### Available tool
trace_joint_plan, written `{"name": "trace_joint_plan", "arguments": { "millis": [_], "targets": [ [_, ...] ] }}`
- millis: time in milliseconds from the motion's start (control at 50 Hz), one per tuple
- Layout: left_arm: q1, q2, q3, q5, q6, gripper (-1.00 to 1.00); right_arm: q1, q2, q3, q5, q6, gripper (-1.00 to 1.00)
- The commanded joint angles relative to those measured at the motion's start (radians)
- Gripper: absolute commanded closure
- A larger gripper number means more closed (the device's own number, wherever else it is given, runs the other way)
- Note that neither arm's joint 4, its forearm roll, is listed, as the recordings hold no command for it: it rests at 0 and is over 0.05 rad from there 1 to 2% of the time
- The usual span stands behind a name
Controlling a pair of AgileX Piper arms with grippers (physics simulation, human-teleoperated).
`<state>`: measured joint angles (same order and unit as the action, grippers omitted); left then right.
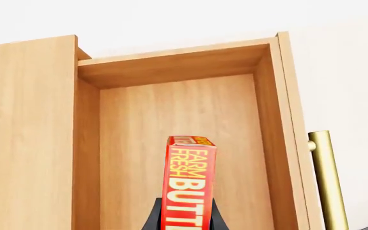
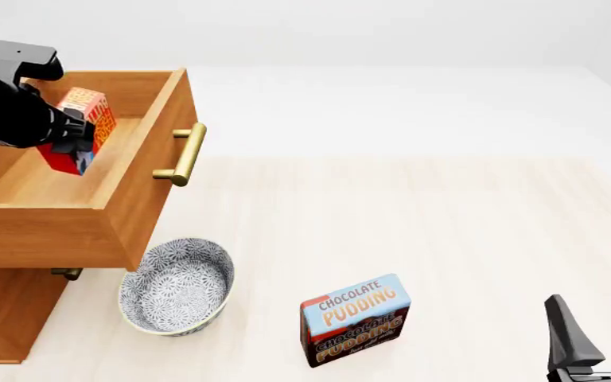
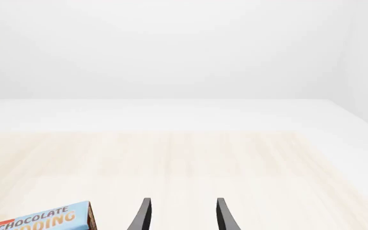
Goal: Put the butter at the back in the top drawer of the cabinet and close it.
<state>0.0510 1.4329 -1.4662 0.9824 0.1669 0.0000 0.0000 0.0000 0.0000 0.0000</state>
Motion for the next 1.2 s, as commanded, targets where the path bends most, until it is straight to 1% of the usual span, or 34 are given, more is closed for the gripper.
{"name": "trace_joint_plan", "arguments": {
  "millis": [20, 160, 440, 600, 660, 680, 880, 980, 1040, 1120, 1160, 1200],
  "targets": [
    [0.009, -0.007, 0.005, -0.014, 0.017, 1.0, 0.0, 0.0, 0.0, 0.0, 0.0, -1.0],
    [0.017, -0.004, 0.019, -0.019, 0.02, 1.0, 0.0, 0.0, 0.0, 0.0, 0.0, -1.0],
    [0.011, 0.0, 0.013, -0.018, 0.013, 1.0, 0.0, 0.0, 0.0, 0.0, 0.0, -1.0],
    [0.009, 0.002, 0.013, -0.018, 0.007, 1.0, 0.0, 0.0, 0.0, 0.0, 0.0, -1.0],
    [-0.002, 0.009, 0.009, -0.015, -0.005, 1.0, 0.0, 0.0, 0.0, 0.0, 0.0, -1.0],
    [-0.002, 0.007, 0.008, -0.016, -0.005, -1.0, 0.0, 0.0, 0.0, 0.0, 0.0, -1.0],
    [0.004, 0.0, -0.004, -0.007, -0.019, -1.0, 0.0, 0.0, 0.0, 0.0, 0.0, -1.0],
    [-0.004, -0.011, -0.036, 0.012, -0.028, -1.0, 0.0, 0.0, 0.0, 0.0, 0.0, -1.0],
    [-0.023, -0.021, -0.082, 0.035, -0.041, -1.0, 0.0, 0.0, 0.0, 0.0, 0.0, -1.0],
    [-0.082, -0.039, -0.172, 0.091, -0.071, -1.0, 0.0, 0.0, 0.0, 0.0, 0.0, -1.0],
    [-0.082, -0.038, -0.172, 0.092, -0.071, -1.0, 0.0, 0.0, 0.0, 0.0, 0.0, -1.0],
    [-0.117, -0.054, -0.232, 0.132, -0.081, -1.0, 0.0, 0.0, 0.0, 0.0, 0.0, -1.0]
  ]
}}
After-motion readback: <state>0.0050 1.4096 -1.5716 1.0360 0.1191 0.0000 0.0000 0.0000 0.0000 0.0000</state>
